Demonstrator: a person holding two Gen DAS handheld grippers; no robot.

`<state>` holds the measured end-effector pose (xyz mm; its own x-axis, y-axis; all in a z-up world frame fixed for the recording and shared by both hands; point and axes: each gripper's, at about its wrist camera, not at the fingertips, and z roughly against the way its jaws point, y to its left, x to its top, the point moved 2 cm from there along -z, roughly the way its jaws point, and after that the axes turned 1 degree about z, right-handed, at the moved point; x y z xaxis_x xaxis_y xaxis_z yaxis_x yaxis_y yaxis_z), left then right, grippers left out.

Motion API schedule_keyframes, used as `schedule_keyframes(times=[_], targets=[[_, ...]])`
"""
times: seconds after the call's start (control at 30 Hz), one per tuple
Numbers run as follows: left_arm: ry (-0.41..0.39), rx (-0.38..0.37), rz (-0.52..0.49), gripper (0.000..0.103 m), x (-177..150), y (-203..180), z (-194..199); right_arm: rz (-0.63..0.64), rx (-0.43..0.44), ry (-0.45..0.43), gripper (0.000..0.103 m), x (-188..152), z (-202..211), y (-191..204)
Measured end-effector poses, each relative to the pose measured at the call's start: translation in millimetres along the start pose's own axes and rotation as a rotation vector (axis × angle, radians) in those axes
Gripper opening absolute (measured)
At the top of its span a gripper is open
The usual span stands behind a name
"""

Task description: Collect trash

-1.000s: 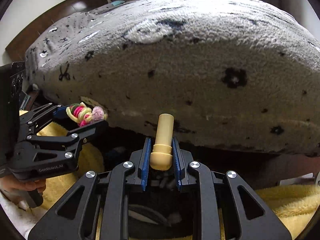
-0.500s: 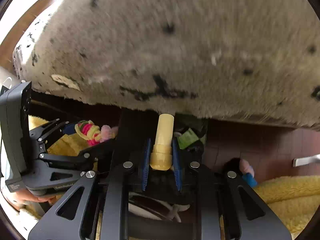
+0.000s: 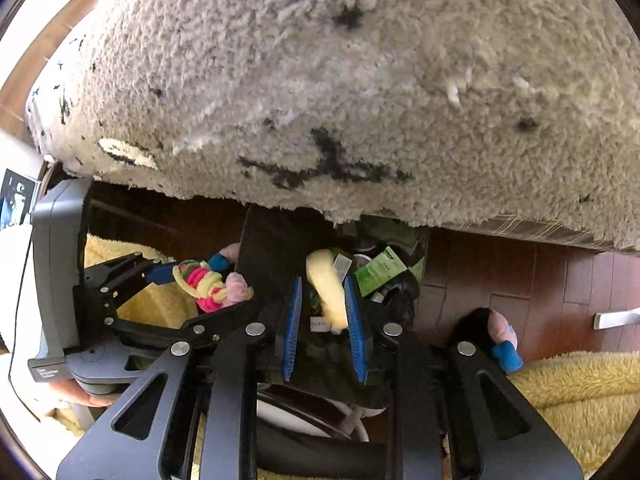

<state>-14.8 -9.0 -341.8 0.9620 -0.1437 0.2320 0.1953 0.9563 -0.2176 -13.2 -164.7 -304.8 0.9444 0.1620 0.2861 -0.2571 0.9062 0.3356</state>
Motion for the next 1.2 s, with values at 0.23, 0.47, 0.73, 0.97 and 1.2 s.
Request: schedule_keyframes(times=[0.23, 0.47, 0.73, 0.97, 1.2], targets=[[-0.027, 0.018, -0.007, 0.091, -1, -3, 7, -0.033, -0.040, -0.032, 0.067, 11, 18, -3], [-0.108, 0.040, -0.006, 0.095, 5, -2, 28, -0.045, -0.100, -0.079, 0.099, 14, 35, -8], [-0.327, 0.128, -0.032, 0.095, 24, 0, 96, 0.005, -0.267, -0.349, 0.099, 18, 106, 7], [-0.593, 0.210, -0.060, 0.095, 32, -13, 192, 0.037, -0.418, -0.573, 0.099, 28, 184, 16], [-0.771, 0.250, -0.099, 0.095, 32, -37, 265, 0.051, -0.483, -0.750, 0.100, 31, 264, 28]])
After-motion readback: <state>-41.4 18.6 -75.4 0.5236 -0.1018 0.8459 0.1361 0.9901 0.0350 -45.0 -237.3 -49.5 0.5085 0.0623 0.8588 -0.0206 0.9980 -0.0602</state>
